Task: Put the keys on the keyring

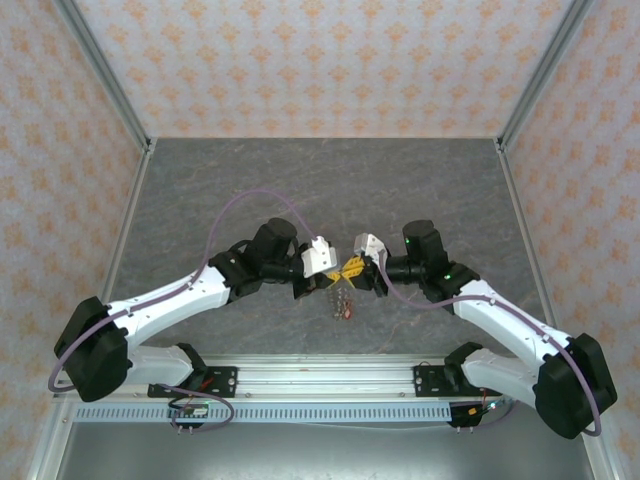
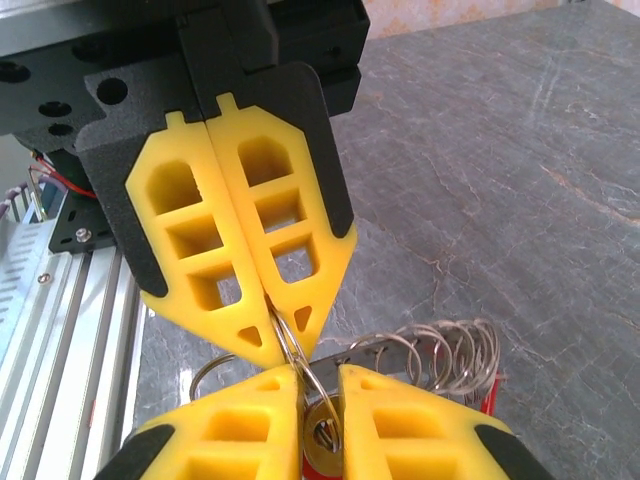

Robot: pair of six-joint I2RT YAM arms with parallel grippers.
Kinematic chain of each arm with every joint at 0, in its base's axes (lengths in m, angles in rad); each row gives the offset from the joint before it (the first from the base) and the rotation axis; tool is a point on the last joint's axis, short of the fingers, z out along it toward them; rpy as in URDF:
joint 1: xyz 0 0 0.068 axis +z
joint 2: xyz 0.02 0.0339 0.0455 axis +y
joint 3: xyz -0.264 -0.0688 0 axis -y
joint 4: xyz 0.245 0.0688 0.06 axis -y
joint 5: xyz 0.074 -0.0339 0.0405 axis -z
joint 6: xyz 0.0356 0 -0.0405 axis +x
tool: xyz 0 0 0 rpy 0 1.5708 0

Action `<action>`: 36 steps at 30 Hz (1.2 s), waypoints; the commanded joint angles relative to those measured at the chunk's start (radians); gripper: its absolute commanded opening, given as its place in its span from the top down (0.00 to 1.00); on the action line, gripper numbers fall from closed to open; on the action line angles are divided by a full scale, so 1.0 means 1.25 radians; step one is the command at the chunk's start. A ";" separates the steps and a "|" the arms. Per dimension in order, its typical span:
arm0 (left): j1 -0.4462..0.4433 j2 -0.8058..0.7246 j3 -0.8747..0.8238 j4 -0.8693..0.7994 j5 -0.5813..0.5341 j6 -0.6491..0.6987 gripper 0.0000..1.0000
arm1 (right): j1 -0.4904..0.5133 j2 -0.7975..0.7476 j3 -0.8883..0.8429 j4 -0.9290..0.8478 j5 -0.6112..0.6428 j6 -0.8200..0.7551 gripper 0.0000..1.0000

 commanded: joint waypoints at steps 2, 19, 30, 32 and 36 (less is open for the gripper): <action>-0.014 -0.033 -0.003 0.115 0.110 -0.025 1.00 | -0.002 -0.003 -0.007 0.071 0.005 0.028 0.87; -0.014 -0.044 -0.011 0.098 0.047 -0.013 1.00 | -0.001 -0.028 -0.014 -0.057 0.154 -0.042 0.87; -0.013 -0.036 0.004 0.093 0.037 -0.006 1.00 | -0.002 -0.013 -0.018 -0.087 0.147 -0.038 0.90; -0.014 -0.037 0.002 0.100 0.038 -0.009 1.00 | -0.002 -0.010 -0.021 -0.098 0.154 -0.042 0.90; -0.014 -0.038 -0.001 0.109 0.038 -0.013 1.00 | -0.001 -0.003 -0.029 -0.108 0.171 -0.048 0.88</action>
